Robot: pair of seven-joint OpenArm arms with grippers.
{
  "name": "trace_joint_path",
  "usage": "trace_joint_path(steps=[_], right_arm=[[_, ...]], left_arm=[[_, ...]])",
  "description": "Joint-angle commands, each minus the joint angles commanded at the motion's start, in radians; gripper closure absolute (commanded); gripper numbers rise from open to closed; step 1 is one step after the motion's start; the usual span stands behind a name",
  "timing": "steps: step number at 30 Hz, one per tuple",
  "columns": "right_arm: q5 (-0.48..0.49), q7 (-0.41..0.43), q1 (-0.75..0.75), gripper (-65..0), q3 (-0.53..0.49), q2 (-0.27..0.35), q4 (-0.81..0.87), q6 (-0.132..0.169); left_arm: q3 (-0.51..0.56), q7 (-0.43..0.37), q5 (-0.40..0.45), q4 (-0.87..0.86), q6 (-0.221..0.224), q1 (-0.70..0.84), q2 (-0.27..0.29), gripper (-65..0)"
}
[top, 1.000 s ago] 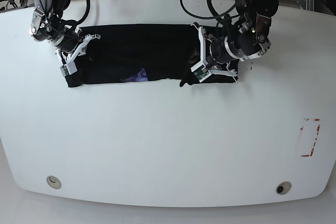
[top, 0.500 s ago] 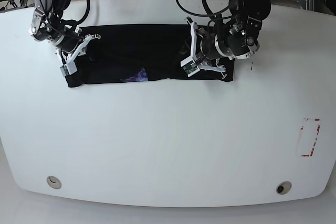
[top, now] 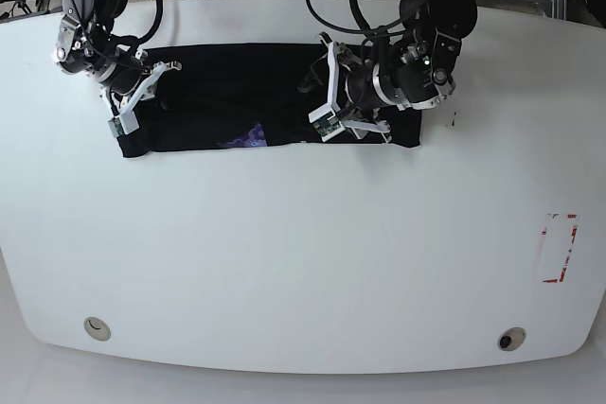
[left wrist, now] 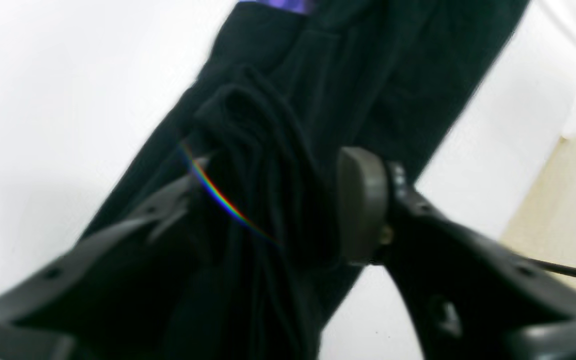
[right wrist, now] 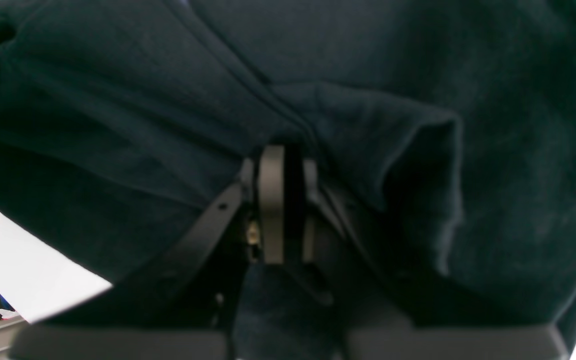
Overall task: Fold the T-shirt properly
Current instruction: 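Grasp the strip end with the left gripper and fold it toward the right gripper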
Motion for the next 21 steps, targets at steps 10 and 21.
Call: trace_joint_path(steps=[10, 21], right_arm=[[0.000, 0.000, 0.003, -4.8, 0.000, 0.000, 0.000, 0.000], [0.002, -0.012, 0.003, -4.9, -0.005, 0.000, 0.166, 0.000]], left_arm=[[-0.118, 0.000, -0.038, 0.011, 0.000, 0.000, -0.026, -34.6], [-0.253, -0.006, 0.028, 0.011, 0.000, 0.032, -0.183, -34.4]])
